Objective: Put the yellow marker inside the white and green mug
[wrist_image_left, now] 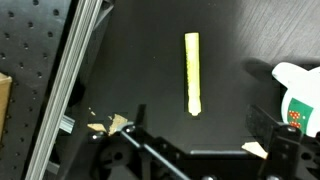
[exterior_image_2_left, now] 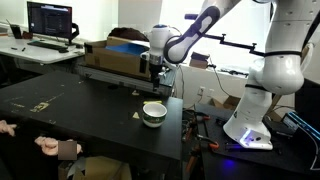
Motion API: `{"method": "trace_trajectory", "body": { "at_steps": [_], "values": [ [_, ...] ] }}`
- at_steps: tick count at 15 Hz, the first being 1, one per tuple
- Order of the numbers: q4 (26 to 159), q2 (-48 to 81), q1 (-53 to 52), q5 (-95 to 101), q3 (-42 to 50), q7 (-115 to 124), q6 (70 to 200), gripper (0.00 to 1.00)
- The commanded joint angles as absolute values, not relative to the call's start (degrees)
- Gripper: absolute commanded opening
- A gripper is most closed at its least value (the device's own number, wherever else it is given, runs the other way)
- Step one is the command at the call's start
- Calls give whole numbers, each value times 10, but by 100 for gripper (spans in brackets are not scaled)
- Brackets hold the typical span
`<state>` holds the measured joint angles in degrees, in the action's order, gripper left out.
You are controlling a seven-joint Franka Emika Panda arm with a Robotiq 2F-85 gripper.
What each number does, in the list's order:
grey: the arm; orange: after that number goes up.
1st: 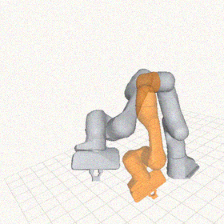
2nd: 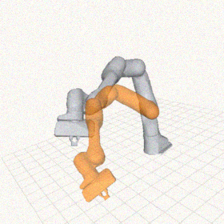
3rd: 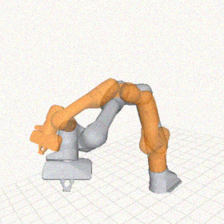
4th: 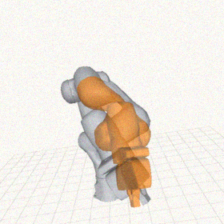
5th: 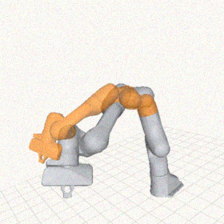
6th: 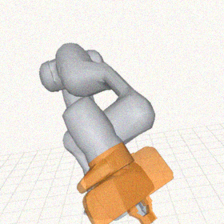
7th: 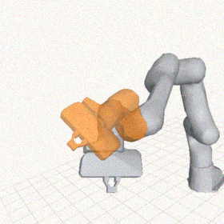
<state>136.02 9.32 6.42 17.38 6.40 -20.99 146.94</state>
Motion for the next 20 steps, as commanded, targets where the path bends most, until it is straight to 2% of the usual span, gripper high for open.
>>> {"method": "trace_trajectory", "body": {
  "at_steps": [1, 15, 20],
  "values": [
    [1352, 101, 59, 168, 59, -189, 1436, 100],
    [1369, 122, 66, 182, 71, -153, 1461, 100],
    [1409, 103, 60, 262, 94, -115, 1541, 100]
  ]
}}
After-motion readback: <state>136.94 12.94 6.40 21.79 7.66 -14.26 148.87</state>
